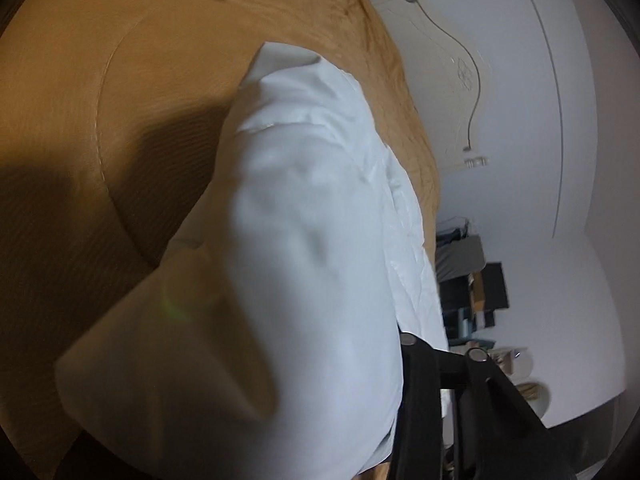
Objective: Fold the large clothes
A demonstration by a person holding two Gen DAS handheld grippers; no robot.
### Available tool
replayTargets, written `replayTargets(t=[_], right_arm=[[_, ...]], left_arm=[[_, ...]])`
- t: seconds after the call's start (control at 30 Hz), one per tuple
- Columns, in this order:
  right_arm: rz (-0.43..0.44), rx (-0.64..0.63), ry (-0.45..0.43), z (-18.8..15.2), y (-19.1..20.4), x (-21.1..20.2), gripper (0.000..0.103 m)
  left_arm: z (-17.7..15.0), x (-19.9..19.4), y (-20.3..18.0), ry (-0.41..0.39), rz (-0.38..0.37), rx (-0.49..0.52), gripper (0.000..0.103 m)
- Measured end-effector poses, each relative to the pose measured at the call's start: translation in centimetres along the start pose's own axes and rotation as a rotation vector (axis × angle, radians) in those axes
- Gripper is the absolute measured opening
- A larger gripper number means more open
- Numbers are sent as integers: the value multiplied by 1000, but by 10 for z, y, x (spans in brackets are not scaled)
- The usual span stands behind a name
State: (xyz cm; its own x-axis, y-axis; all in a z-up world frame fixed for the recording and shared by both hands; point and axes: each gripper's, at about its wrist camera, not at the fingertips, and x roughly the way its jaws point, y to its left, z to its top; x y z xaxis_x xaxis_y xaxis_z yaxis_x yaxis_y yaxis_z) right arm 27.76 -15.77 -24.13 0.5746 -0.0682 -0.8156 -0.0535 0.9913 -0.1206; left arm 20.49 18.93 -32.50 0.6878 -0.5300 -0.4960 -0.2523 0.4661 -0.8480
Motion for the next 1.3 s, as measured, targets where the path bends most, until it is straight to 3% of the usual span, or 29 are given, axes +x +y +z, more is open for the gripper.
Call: replayTargets(t=[0.03, 0.07, 0.1, 0.17, 0.23, 0.33, 0.37, 0.4, 0.47, 0.73, 0.97, 1.03, 1.13, 1.3], right_arm=[[6, 4, -8, 1, 0, -3, 101], [11, 9, -14, 2, -1, -8, 88], [23, 20, -21, 4, -2, -17, 67], [93, 23, -53, 10, 1, -43, 54], [165, -7, -84, 16, 13, -67, 51], [312, -39, 12, 19, 43, -63, 30], [310, -51, 68, 19, 53, -51, 18], [299, -47, 118, 20, 60, -34, 15], [267, -31, 141, 29, 64, -7, 2], [218, 95, 224, 146, 64, 89, 0], [178, 210, 327, 217, 66, 170, 0], [175, 249, 365, 224, 71, 174, 0], [170, 183, 343, 214, 79, 150, 0], [332, 129, 377, 145, 79, 87, 0]], left_arm=[[0, -3, -3, -4, 4, 14, 35], [-1, -6, -5, -8, 14, 28, 35], [-1, -6, -8, -10, 21, 43, 35], [-2, 0, -14, -11, 42, 76, 35], [2, 5, -15, -10, 50, 73, 35], [4, 7, -14, -4, 61, 78, 35], [3, 0, -13, 1, 64, 84, 36], [4, -3, -15, 6, 75, 95, 36], [2, 3, -23, 8, 96, 132, 36], [8, 8, -19, 27, 113, 143, 36], [21, 7, -18, 38, 120, 158, 36], [22, 7, -15, 40, 123, 149, 36], [19, 12, -20, 44, 118, 138, 36], [14, 4, -20, 39, 120, 135, 36]])
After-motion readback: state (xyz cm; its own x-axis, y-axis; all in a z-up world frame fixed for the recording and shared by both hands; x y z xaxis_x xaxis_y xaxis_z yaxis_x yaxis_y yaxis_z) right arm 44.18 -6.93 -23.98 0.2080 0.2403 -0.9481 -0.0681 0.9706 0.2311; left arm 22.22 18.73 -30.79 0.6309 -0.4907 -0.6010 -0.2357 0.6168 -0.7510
